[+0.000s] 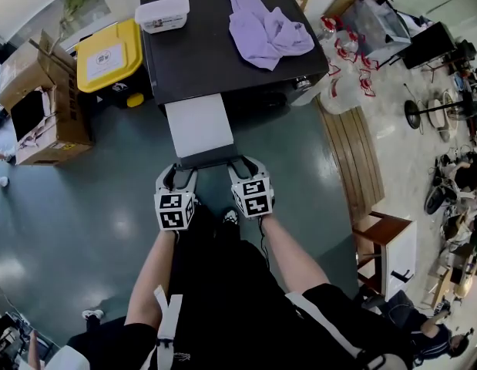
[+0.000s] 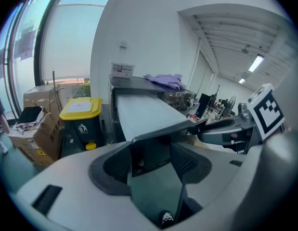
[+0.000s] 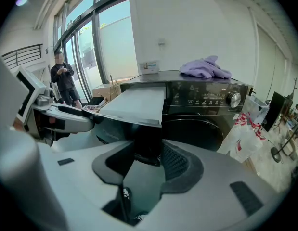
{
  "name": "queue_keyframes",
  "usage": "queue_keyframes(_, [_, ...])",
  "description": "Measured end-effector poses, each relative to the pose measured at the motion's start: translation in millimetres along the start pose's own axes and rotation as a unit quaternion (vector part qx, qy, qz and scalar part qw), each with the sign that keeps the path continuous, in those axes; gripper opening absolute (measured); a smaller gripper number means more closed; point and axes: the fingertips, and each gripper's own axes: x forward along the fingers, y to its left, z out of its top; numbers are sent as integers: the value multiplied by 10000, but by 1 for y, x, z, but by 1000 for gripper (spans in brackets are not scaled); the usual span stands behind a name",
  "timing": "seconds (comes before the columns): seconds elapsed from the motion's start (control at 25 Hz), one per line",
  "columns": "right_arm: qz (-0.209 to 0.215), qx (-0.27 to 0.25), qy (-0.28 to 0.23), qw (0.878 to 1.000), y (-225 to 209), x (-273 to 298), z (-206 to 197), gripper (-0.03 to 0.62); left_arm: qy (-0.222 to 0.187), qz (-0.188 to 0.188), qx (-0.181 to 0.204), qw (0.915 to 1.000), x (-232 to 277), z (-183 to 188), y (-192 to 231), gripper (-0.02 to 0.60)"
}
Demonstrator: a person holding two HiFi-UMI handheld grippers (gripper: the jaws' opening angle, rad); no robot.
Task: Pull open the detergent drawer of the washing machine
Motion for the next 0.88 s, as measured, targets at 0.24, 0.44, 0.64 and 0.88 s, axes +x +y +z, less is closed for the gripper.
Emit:
queue_keyframes(0.24, [8,-8,-13,10000,2,-5,-5,170,-12,13,-21,10000,-4,-6,-3,250])
queue_keyframes(0.44, [38,-24,16,10000,1,-9,-9,169,-16,37,-37,10000,-6,-8,-6,250])
queue_keyframes(0.64, [40,-12,-13,10000,2,-11,-11,167,-20,57,-47,10000,-9,-10,-9,250])
queue_keyframes(0.88, [68,-27,7,10000,1,-17,-13,167,-20,78,-62,9999,-12,-12,-13,250])
